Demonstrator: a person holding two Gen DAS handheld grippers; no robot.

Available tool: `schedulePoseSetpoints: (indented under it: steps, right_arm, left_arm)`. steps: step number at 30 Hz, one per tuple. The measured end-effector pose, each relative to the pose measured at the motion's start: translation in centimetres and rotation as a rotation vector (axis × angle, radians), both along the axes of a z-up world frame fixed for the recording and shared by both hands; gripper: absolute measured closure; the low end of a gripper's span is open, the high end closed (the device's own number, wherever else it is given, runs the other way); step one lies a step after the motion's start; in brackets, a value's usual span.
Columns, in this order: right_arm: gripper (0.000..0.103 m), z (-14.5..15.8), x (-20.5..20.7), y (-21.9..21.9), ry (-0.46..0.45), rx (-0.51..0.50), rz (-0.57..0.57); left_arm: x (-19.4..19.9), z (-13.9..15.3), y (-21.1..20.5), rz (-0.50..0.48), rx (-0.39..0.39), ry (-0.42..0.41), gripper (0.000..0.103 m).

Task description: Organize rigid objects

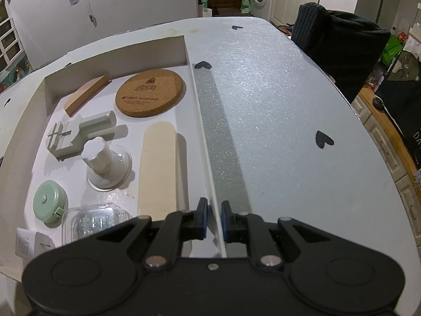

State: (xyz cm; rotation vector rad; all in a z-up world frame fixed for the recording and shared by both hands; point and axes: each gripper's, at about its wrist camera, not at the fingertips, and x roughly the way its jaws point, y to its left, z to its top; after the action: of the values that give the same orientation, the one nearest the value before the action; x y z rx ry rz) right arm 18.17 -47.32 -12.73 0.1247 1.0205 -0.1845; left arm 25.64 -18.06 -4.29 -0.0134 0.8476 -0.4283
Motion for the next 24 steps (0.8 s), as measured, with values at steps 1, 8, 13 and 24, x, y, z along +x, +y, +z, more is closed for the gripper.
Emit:
schedulePoseSetpoints:
  steps: [1, 8, 13, 24]
  right_arm:
    - [0.091, 0.0, 0.0, 0.0, -0.001, -0.001, 0.0]
    - [0.091, 0.1, 0.0, -0.2, 0.0, 0.004, 0.002]
    - [0.076, 0.8, -0.5, -0.5, 0.0, -0.009, -0.021]
    - [0.036, 8.8, -7.6, -0.4, -0.228, -0.019, 0.045]
  left_arm:
    - [-0.6, 0.0, 0.2, 0.015, -0.005, 0.005, 0.0]
    - [-4.6, -0.2, 0.3, 0.097, 0.007, 0.014, 0.0]
    - [-7.5, 0.2, -0.1, 0.155, 0.032, -0.007, 0.0]
    - [-14.5, 2.6, -2.1, 0.233, 0.055, -0.097, 0.0]
